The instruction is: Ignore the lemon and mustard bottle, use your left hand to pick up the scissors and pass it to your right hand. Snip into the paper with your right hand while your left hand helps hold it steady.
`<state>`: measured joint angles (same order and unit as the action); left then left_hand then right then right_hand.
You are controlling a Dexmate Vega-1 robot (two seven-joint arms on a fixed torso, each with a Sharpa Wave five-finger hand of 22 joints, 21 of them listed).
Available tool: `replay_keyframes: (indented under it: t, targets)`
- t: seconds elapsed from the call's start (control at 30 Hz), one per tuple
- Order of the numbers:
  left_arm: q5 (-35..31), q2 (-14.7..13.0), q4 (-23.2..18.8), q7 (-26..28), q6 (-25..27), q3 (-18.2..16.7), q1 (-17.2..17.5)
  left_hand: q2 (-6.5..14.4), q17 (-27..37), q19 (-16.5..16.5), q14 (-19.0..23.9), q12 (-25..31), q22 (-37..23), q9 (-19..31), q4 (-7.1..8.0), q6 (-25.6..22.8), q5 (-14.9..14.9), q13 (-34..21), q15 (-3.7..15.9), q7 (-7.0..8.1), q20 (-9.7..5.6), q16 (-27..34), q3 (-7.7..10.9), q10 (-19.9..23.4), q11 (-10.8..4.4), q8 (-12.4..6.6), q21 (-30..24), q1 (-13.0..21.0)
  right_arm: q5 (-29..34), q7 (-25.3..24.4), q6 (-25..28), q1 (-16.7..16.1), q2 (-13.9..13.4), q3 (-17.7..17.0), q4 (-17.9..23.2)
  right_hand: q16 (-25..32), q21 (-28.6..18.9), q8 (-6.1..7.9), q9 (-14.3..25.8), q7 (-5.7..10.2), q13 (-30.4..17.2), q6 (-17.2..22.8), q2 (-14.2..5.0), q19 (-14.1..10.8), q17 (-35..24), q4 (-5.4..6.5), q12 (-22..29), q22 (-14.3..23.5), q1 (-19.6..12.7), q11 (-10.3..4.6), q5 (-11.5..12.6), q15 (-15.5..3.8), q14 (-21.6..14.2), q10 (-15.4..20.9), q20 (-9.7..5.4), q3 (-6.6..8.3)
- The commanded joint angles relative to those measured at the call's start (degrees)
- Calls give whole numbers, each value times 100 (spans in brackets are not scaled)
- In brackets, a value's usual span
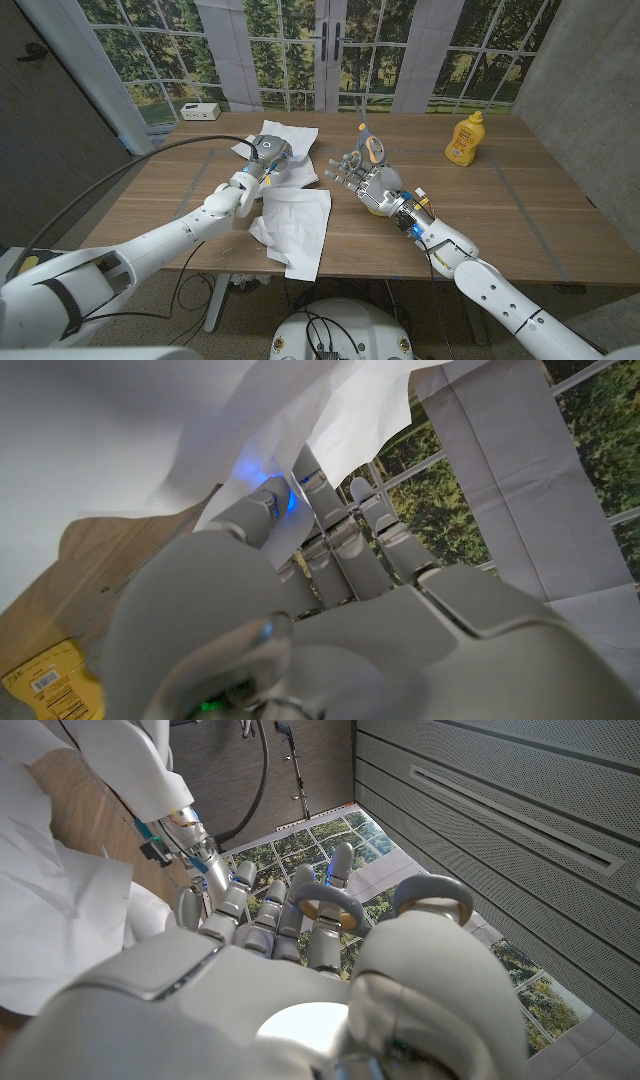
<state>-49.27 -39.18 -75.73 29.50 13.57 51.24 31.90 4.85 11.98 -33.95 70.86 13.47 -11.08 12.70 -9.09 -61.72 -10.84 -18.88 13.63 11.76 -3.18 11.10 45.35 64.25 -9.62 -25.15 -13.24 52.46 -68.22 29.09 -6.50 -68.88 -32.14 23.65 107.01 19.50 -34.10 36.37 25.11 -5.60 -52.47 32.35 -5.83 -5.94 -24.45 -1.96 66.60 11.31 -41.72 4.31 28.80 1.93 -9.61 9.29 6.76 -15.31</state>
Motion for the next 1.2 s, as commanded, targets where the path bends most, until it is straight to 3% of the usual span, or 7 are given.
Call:
replay_keyframes:
  t: [0.03,0.4,0.5,0.57,0.93,0.97,1.2]
  targets:
    - [134,-10,200,1211,-334,-159,98,11,11,-40,30,185,-12,14,-3,1,-44,-678,11,14,-583,8,52,298,-238,-67,-20,-20,-1,24,-3,-15,11,34,6,-21,3,-2,29,-24,-8,49,7,-37,-9,-49,41,20,24,8,-7,5,-47,44,13,-13]
    - [270,-129,85,1521,-600,-285,141,-8,-10,-43,-46,147,-14,127,13,87,-82,-666,11,23,-578,-7,95,274,-234,-302,-23,-21,0,67,16,9,32,82,-40,-30,13,-23,30,-22,3,51,4,-44,-10,-53,51,20,29,15,-11,23,-33,45,24,-12]
    - [322,-189,51,1554,-781,-321,132,26,-24,85,-315,122,-14,314,56,314,-173,-742,13,26,-564,-33,139,53,-239,-556,16,-67,-2,75,16,9,39,89,-63,-30,16,-29,28,-28,-1,52,2,-45,-11,-54,53,21,30,16,-13,26,-35,33,23,-12]
    - [431,-226,-22,1482,-877,-391,142,60,-38,212,-579,127,-7,516,83,496,-289,-773,11,32,-554,-29,136,-76,-239,-845,42,-118,-6,70,16,1,42,88,-71,-33,17,-37,28,-33,9,49,1,-51,-11,-55,51,21,31,25,-15,25,-33,34,32,-11]
    - [618,-204,20,1626,-1250,-625,31,96,-99,462,-884,148,23,339,148,585,-541,-839,11,31,-591,-64,51,-258,-244,-1052,111,-240,-26,148,10,-35,17,61,-138,-39,29,-65,16,-45,29,55,-2,-55,-11,-60,55,22,36,42,-21,46,-31,32,39,-10]
    - [627,-191,41,1654,-1291,-636,10,105,-101,480,-899,150,23,385,146,531,-577,-841,12,30,-600,-56,18,-265,-245,-1157,109,-240,-29,156,23,-37,2,58,-135,-39,30,-70,17,-38,30,47,-2,-56,-12,-61,54,22,36,42,-22,46,-31,26,38,-10]
    - [548,-172,123,1694,-1482,-646,-193,153,-130,561,-924,195,30,386,132,616,-676,-919,13,31,-631,-64,-114,-292,-245,-1317,117,-193,-6,95,109,-88,-139,21,-34,-46,37,-78,22,-53,36,52,1,-58,-13,-65,59,22,37,37,-24,47,-21,25,49,-11]
